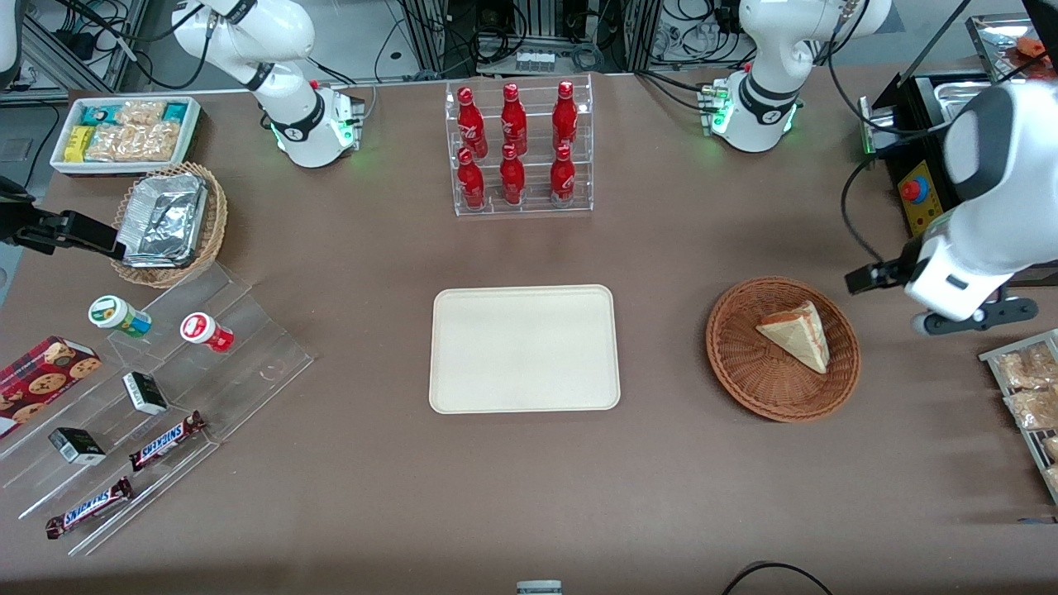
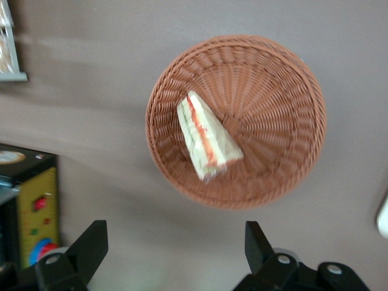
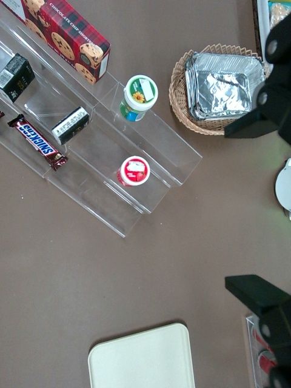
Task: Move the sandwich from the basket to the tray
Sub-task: 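Move the left gripper over the wicker basket toward the sandwich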
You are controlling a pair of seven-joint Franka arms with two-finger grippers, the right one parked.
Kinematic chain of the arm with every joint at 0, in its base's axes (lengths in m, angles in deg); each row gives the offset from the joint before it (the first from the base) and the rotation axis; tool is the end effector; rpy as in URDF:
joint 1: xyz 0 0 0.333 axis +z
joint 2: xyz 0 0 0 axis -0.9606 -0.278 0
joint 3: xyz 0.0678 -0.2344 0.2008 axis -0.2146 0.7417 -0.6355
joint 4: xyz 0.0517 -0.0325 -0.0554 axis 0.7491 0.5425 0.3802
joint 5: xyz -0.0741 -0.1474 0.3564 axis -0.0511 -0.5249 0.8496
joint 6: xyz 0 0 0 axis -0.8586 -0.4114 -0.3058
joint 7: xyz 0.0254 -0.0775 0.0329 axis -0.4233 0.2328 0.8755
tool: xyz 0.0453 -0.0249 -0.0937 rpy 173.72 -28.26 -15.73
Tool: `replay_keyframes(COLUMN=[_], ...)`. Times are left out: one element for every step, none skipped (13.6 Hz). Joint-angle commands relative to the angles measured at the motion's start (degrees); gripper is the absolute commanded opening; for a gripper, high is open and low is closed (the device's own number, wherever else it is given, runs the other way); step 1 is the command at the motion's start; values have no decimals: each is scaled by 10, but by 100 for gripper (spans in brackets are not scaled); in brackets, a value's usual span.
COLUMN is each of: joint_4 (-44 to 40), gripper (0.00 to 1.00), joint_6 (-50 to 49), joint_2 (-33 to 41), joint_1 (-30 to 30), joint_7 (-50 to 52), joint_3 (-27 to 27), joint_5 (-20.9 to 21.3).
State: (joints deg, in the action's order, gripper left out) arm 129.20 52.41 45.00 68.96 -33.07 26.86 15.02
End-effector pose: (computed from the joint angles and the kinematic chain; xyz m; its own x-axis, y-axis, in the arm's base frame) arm 0.5701 -0.0167 0.4570 0.9597 0.2503 -0.1276 0.2357 -0.9645 -0.1191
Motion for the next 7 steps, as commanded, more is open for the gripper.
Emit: replay_keyframes(joint_4=[97, 134, 167, 199, 220, 230, 234], gripper=[100, 100, 100, 100, 100, 100, 100], joint_6=[103, 154, 205, 260, 310, 334, 342], joint_2=[22, 22, 18, 15, 7, -2, -10], joint_1=[7, 7, 6, 5, 5, 5, 5], joint_7=[127, 168, 202, 245, 281, 296, 303], joint_3=[5, 5, 5, 5, 5, 6, 6], joint_5=[-3, -2, -2, -2, -2, -1, -1])
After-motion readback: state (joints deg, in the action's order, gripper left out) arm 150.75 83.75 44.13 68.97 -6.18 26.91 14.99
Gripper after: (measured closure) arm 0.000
